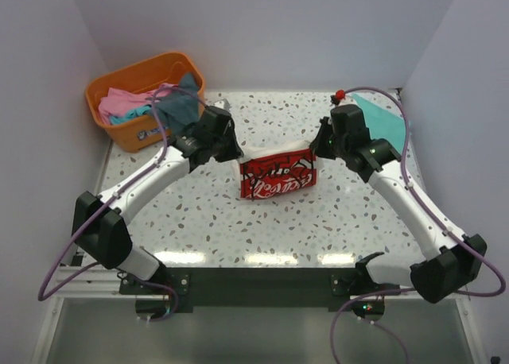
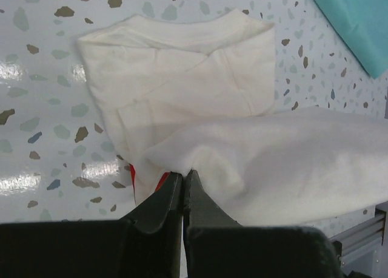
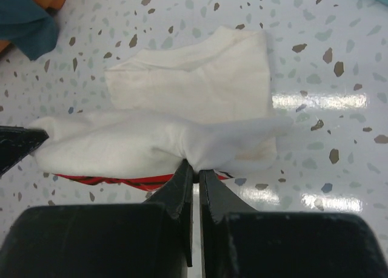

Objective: Fold and stack the t-shirts
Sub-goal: Fold the tshirt

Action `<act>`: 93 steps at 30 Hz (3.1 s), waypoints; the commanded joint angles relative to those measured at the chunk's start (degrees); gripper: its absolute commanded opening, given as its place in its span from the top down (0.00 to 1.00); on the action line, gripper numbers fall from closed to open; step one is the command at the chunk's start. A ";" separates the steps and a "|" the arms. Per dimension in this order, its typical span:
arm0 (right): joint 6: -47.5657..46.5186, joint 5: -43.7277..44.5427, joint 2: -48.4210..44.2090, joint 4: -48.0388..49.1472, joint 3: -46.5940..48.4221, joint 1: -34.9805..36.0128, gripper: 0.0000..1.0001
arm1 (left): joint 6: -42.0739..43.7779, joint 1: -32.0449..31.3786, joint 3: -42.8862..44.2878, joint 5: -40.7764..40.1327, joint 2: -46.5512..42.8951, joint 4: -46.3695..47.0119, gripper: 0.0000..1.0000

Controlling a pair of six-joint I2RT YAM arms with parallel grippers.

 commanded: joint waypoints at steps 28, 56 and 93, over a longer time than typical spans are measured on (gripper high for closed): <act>-0.75 -17.71 36.95 12.34 16.83 -12.88 0.80 | 3.97 10.38 19.92 -1.66 25.67 2.44 0.85; 1.97 -28.01 45.92 19.02 15.26 -11.03 0.02 | 9.69 10.73 23.88 6.00 38.16 9.56 0.00; -8.67 -10.42 33.97 8.47 6.91 -11.91 0.02 | 1.61 10.03 -32.61 -0.86 -29.22 3.50 0.00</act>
